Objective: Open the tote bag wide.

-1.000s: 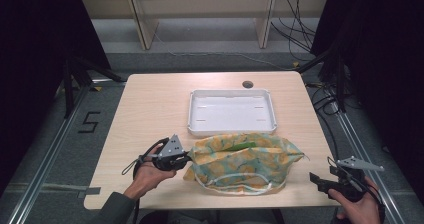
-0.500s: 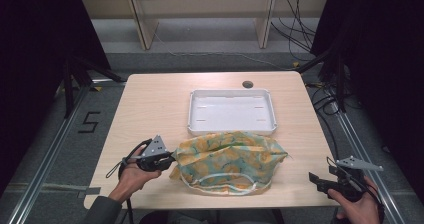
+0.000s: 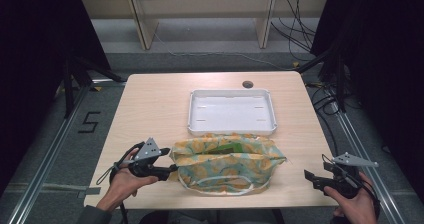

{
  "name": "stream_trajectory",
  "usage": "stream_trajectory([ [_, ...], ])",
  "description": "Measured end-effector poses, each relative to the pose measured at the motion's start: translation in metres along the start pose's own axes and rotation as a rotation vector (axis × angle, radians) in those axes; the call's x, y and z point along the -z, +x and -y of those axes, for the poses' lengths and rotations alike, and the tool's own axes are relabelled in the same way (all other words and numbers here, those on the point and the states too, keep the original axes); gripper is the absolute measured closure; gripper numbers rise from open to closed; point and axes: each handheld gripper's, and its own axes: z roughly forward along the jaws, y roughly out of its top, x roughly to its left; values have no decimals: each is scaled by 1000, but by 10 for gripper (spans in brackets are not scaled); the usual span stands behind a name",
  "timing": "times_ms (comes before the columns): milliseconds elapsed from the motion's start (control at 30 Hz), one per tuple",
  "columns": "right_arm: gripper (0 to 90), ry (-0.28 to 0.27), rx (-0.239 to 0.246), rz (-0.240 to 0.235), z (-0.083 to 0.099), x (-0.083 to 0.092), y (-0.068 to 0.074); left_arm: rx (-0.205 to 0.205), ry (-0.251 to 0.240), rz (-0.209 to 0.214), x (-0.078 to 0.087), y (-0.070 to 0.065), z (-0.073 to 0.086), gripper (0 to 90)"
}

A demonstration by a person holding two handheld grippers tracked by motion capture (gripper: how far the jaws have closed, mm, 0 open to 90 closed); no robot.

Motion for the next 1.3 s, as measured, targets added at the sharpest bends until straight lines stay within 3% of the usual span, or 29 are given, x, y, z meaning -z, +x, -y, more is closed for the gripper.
stream_trajectory([
  [33, 222, -14, 13, -10, -2, 0, 0, 30, -17, -5, 2, -3, 0, 328],
  [67, 222, -14, 13, -10, -2, 0, 0, -3, 3, -4, 8, -3, -2, 328],
  [100, 223, -30, 52, -15, -6, -1, 0, 46, -30, -9, 10, -7, -2, 308],
  [133, 224, -23, 25, -26, -9, 0, 4, 32, -26, -21, 16, -9, -5, 299],
  [200, 224, -38, 52, -55, -20, -1, 10, 36, -32, -29, 23, -15, -7, 277],
  [233, 224, -38, 52, -55, -20, -1, 10, 14, -35, -38, 27, -18, -10, 277],
  [267, 221, -51, 92, -77, -25, -2, 10, 17, -36, -45, 29, -21, -12, 276],
  [300, 213, -46, 71, -77, -28, -2, 14, 2, -28, -46, 32, -23, -14, 269],
  [367, 203, -63, 109, -111, -39, -4, 19, 21, -44, -38, 34, -32, -19, 266],
  [433, 174, -53, 139, -162, -54, -8, 32, -4, -58, -29, 35, -39, -25, 272],
  [467, 174, -53, 139, -162, -54, -8, 32, -35, -63, -32, 36, -40, -29, 272],
  [500, 169, -59, 172, -174, -61, -10, 34, -25, -71, -25, 35, -43, -32, 275],
  [533, 169, -66, 172, -189, -65, -11, 40, -3, -78, -23, 35, -46, -35, 276],
  [600, 166, -82, 190, -206, -75, -15, 49, -19, -83, -12, 33, -51, -41, 281],
  [733, 168, -53, 226, -272, -95, -20, 66, -29, -94, 20, 24, -59, -54, 293],
  [767, 174, -76, 237, -276, -98, -24, 70, -28, -88, 34, 20, -61, -57, 298],
  [900, 212, -47, 305, -320, -114, -35, 86, -57, -52, 59, 3, -65, -61, 302],
  [933, 241, -47, 351, -337, -120, -42, 93, -56, -42, 67, -2, -65, -61, 309],
  [1033, 254, -38, 359, -360, -124, -50, 102, -38, -38, 65, -13, -64, -61, 315],
  [1100, 282, -14, 399, -379, -128, -58, 110, -29, -36, 61, -18, -65, -60, 324],
  [1167, 289, -4, 405, -383, -129, -60, 113, -13, -43, 68, -22, -65, -60, 327],
  [1233, 301, 9, 416, -392, -131, -64, 117, -47, -18, 68, -24, -65, -60, 336],
  [1267, 314, 1, 426, -396, -131, -67, 119, -35, -23, 58, -27, -66, -59, 337],
  [1300, 323, 16, 421, -400, -131, -68, 121, -47, -13, 64, -28, -66, -59, 336],
])
